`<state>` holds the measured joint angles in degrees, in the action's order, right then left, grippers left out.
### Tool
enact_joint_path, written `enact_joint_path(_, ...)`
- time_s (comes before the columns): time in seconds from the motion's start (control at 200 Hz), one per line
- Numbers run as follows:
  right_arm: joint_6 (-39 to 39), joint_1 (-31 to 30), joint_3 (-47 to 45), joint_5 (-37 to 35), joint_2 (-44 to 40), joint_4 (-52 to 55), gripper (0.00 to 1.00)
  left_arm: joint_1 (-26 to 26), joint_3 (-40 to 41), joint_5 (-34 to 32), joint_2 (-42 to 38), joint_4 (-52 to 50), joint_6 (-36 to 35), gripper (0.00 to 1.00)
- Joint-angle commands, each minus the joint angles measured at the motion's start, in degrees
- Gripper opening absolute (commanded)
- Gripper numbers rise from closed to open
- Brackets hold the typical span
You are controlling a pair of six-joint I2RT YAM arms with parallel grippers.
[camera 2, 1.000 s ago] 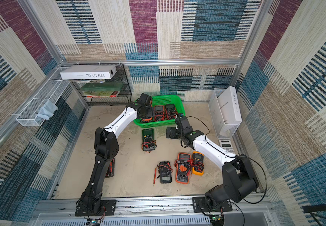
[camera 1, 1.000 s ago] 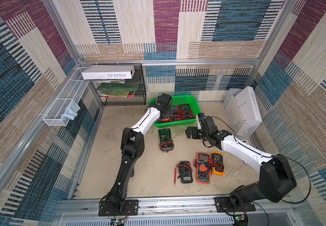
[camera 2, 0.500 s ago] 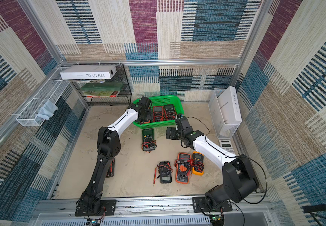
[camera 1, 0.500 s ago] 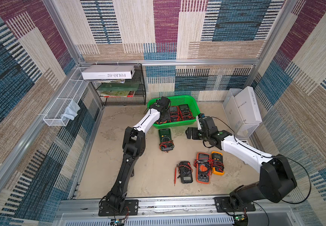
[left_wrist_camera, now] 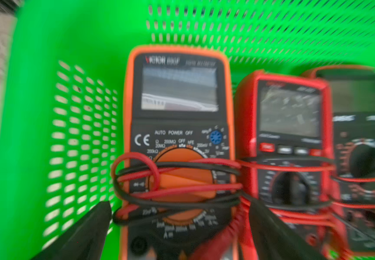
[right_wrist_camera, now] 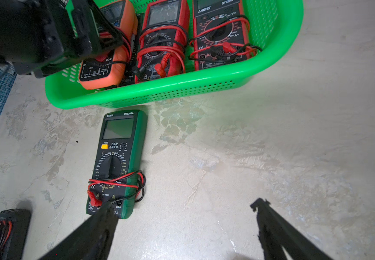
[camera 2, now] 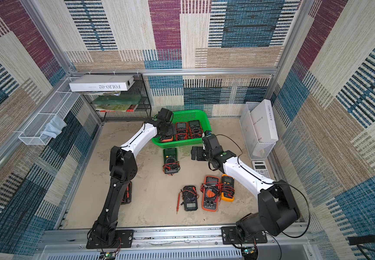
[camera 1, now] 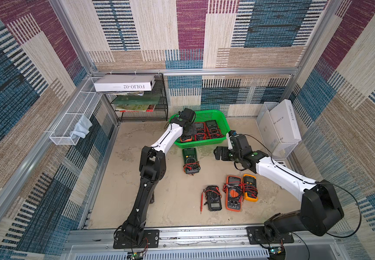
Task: Put the multimeter into the basket
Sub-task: Place the multimeter in the basket.
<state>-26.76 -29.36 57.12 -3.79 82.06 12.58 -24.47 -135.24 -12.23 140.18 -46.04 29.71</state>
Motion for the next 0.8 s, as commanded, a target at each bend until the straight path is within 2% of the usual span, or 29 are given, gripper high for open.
enact_joint_path(0.0, -0.5, -0.2, -0.2, 0.1, -0.8, 0.5, 1.00, 0.1, -0.4, -0.1, -2.1, 1.1, -1.6, 1.00)
enact_joint_path(0.361, -1.3, -1.5, -1.0, -0.4, -2.2, 0.9, 1.00, -1.7, 5.2, 1.2, -11.2, 1.8, -3.3, 1.00)
enact_joint_path(0.796, -2.0, -3.5, -2.1, -1.9, -3.2, 1.4, 0.99, -4.8, 31.4, 0.9, -30.8, 10.9, -0.9, 1.00)
